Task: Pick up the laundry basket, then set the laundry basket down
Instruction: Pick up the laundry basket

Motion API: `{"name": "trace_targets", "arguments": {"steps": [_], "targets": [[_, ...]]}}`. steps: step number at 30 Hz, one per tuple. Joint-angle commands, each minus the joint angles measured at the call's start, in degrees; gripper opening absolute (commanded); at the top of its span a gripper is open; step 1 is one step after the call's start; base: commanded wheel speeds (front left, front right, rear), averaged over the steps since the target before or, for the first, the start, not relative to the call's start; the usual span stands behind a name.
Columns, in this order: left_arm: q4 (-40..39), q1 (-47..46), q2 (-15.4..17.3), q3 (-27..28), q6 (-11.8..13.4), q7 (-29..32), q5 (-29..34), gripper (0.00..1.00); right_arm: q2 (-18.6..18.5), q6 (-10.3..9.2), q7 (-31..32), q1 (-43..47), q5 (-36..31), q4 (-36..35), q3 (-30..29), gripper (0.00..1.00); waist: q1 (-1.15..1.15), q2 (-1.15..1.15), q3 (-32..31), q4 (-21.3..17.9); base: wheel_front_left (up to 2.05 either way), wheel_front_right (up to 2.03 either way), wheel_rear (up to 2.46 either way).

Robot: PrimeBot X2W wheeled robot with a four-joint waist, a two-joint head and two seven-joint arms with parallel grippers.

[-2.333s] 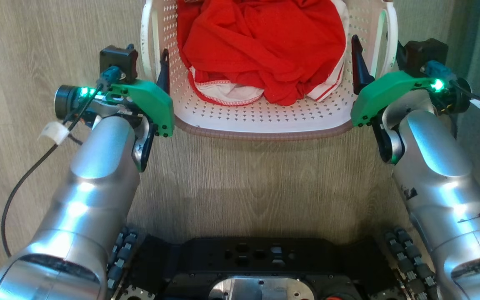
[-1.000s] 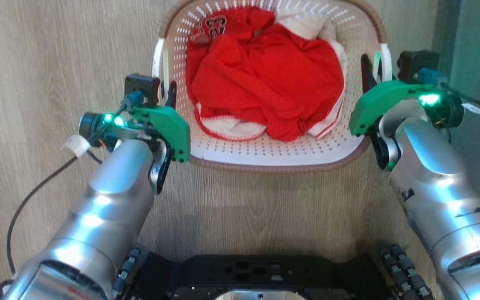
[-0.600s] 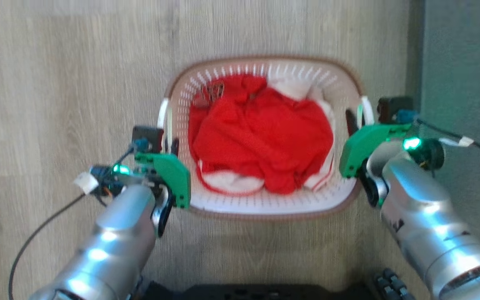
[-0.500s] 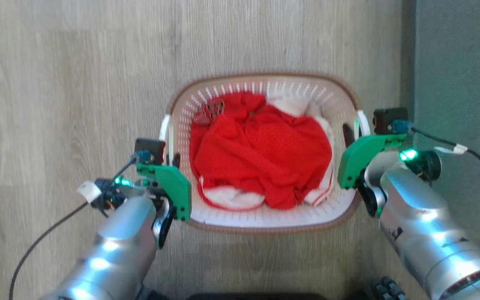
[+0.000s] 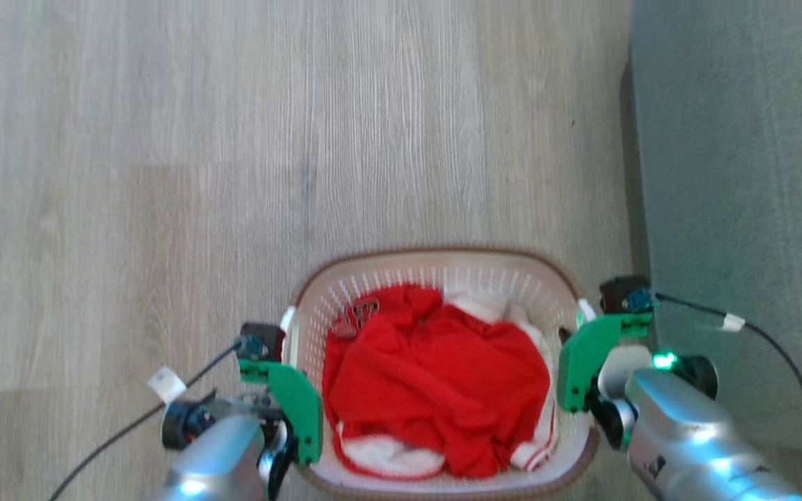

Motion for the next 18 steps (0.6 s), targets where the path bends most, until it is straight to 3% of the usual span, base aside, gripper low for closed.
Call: {"name": "trace_targets", "arguments": {"steps": [1, 18], "targets": [[0.7, 0.7, 1.7, 0.5, 0.1, 0.1, -0.4, 0.00, 0.3, -0.09, 0.1, 1.5, 0.6, -0.4, 1.5, 0.00, 0.01, -0.01, -3.3, 0.1, 0.00, 0.00, 0.00], [2.2, 6.1, 1.7, -2.9, 0.0, 0.7, -3.5, 0.00, 0.3, -0.09, 1.1, 6.3, 9.0, -1.0, 9.5, 0.00, 0.01, -0.01, -14.4, 0.7, 0.00, 0.00, 0.00]]}}
